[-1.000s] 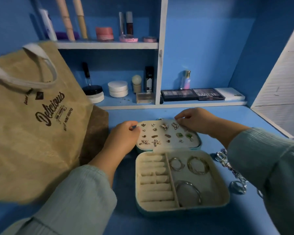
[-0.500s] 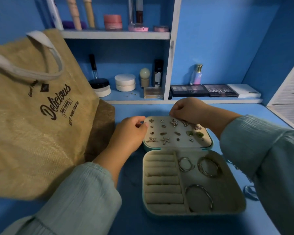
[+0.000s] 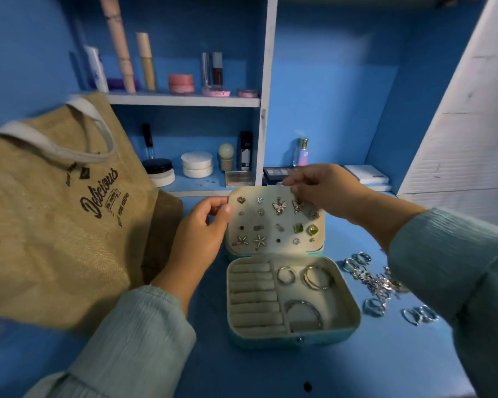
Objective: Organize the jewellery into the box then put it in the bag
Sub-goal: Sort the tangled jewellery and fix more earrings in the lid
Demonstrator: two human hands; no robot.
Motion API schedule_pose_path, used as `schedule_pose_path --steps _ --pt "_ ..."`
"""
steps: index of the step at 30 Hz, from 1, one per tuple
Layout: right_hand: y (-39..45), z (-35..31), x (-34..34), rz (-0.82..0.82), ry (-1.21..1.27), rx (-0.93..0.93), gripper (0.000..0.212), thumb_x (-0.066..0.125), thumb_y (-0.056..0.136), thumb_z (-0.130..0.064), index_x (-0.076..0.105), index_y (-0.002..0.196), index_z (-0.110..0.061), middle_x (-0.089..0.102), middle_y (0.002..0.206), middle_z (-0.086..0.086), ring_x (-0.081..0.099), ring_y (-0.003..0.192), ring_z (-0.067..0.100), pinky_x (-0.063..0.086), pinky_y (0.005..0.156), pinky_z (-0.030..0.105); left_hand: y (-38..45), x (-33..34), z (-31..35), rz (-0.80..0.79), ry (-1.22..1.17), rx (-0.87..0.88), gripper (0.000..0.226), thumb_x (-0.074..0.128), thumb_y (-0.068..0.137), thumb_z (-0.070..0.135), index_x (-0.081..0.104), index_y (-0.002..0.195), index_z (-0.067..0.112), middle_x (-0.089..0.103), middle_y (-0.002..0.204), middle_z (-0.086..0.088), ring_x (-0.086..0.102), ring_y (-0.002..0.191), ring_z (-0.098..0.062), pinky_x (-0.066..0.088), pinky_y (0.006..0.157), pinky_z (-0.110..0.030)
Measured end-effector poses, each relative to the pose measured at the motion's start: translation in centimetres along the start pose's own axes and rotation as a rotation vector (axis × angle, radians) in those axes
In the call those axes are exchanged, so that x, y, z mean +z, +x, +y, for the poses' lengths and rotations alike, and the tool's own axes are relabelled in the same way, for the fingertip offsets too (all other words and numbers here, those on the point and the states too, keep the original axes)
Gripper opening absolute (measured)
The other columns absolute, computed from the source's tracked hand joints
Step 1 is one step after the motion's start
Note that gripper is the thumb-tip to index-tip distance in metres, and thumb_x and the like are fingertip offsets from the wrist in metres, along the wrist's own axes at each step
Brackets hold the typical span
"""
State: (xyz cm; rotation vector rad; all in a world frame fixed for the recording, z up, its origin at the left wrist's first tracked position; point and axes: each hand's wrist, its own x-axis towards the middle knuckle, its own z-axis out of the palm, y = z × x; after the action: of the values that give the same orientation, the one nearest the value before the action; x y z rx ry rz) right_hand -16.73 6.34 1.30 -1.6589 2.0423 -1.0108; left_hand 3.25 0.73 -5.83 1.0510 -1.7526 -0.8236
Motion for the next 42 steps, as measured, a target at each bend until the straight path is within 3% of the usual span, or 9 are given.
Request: schedule_pose_path --steps 5,9,15,19,22,27,33,38,42 --pt "-2.8 0.0 -1.7 0.064 -0.069 0.053 0.021 0.056 0.092 -0.015 0.067 0.109 -0.020 0.064 0.093 -0.001 0.052 0.070 0.008 0.038 0.049 0.009 -1.5 -0.3 0.5 0.019 -0.097 -0.030 0.007 0.053 0.094 0.025 0.057 0.100 0.026 0.055 0.088 0.021 0.051 0.080 0.008 0.038 0.058 0.001" --pt "-4.8 0.3 -2.3 0.118 -0.066 0.090 0.016 0.055 0.093 -0.014 0.069 0.101 -0.018 0.057 0.078 -0.010 0.046 0.065 0.005 0.041 0.059 0.020 -2.7 -0.4 0.5 0.030 -0.131 -0.035 0.006 0.053 0.094 0.026 0.058 0.098 0.025 0.057 0.088 0.019 0.052 0.079 0.005 0.037 0.057 0.001" --pt "-8.1 0.5 -2.4 0.128 -0.046 0.088 0.014 0.056 0.092 -0.016 0.070 0.092 -0.020 0.058 0.075 -0.005 0.049 0.072 0.018 0.048 0.071 0.035 -5.0 -0.8 0.6 0.004 -0.172 -0.005 0.009 0.055 0.093 0.020 0.058 0.092 0.029 0.058 0.089 0.018 0.053 0.081 0.002 0.037 0.060 0.002" --pt "-10.4 0.9 -2.4 0.114 0.019 0.105 0.014 0.061 0.089 -0.018 0.072 0.089 -0.027 0.065 0.076 0.003 0.048 0.067 0.020 0.049 0.065 0.032 -6.6 -1.4 0.5 -0.016 -0.180 0.029 0.020 0.058 0.091 0.018 0.057 0.086 0.037 0.061 0.090 0.017 0.055 0.083 0.004 0.037 0.064 0.002" --pt "-12.3 1.2 -2.2 0.102 0.052 0.127 0.012 0.064 0.087 -0.018 0.072 0.093 -0.025 0.058 0.066 -0.013 0.044 0.055 0.008 0.037 0.048 0.009 -7.3 -1.8 0.4 -0.050 -0.140 0.035 0.017 0.059 0.091 0.023 0.060 0.086 0.039 0.062 0.093 0.019 0.055 0.085 0.005 0.036 0.065 0.003" --pt "-14.6 1.7 -1.0 0.092 0.111 0.204 0.016 0.062 0.089 -0.016 0.071 0.098 -0.026 0.064 0.077 -0.002 0.046 0.062 0.012 0.039 0.048 0.012 -8.5 -2.5 0.1 -0.066 -0.022 0.097 0.012 0.060 0.090 0.020 0.066 0.095 0.029 0.057 0.089 0.019 0.049 0.077 0.007 0.034 0.064 0.002" --pt "-16.1 1.9 0.1 0.113 0.196 0.290 0.018 0.059 0.090 -0.019 0.071 0.103 -0.022 0.066 0.090 0.000 0.052 0.074 0.015 0.047 0.067 0.027 -8.8 -2.5 -0.5 -0.080 0.015 0.069 0.019 0.057 0.092 0.012 0.070 0.100 0.023 0.063 0.100 0.008 0.052 0.082 0.007 0.034 0.065 0.003" --pt "-16.8 1.4 0.8 0.175 0.248 0.308 0.011 0.060 0.090 -0.023 0.069 0.098 -0.022 0.062 0.081 -0.001 0.051 0.069 0.013 0.045 0.059 0.023 -9.0 -2.7 -0.5 -0.103 0.013 0.046 0.019 0.054 0.094 0.015 0.068 0.101 0.025 0.064 0.099 0.012 0.053 0.085 0.010 0.033 0.066 0.005" --pt "-16.7 0.9 0.9 0.209 0.332 0.382 0.009 0.061 0.090 -0.023 0.068 0.092 -0.017 0.060 0.082 0.004 0.049 0.068 0.014 0.045 0.059 0.024 -9.3 -2.9 -0.1 -0.125 -0.025 -0.007 0.018 0.052 0.095 0.023 0.067 0.103 0.028 0.063 0.100 0.016 0.054 0.089 0.008 0.037 0.068 -0.004"
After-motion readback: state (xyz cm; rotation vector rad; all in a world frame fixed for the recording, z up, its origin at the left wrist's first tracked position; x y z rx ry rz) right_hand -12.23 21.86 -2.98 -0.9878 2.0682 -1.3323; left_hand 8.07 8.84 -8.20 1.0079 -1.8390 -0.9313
